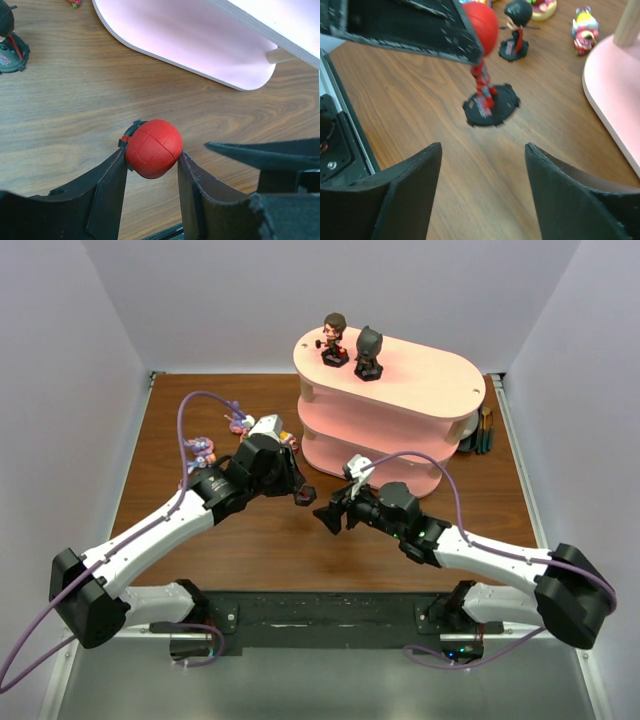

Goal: Place and organize the plastic toys onto the shelf

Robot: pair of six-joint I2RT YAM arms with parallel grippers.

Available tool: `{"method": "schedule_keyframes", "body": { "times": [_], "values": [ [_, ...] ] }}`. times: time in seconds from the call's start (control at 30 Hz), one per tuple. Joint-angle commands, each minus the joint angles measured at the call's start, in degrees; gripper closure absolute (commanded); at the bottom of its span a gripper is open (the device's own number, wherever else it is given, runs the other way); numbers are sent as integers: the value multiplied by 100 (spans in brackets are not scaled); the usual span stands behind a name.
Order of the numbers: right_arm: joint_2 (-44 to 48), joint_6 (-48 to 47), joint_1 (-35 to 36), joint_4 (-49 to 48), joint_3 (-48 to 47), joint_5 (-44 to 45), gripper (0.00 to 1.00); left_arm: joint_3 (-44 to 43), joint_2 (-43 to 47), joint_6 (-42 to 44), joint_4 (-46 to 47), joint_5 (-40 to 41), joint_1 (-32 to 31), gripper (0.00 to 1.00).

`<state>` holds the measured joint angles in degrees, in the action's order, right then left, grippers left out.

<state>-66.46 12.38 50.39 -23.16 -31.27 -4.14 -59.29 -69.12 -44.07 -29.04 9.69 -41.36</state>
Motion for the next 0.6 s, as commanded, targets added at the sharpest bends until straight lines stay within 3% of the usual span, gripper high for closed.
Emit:
{"method": "schedule_keyframes", "body": {
  "times": [0.0,0.03,0.13,0.57],
  "values": [
    [-236,-236,129,-996,-345,247,34,-338,-31,-128,56,191,-65,98],
    [-280,-245,138,-1050,-345,247,41,-355,-40,-128,56,182,-65,98],
    [-350,-271,155,-1208,-354,230,46,-373,-66,-154,56,156,-91,98],
    [-913,-280,182,-1569,-599,80,57,-452,-93,-216,30,121,-196,98]
  ]
}}
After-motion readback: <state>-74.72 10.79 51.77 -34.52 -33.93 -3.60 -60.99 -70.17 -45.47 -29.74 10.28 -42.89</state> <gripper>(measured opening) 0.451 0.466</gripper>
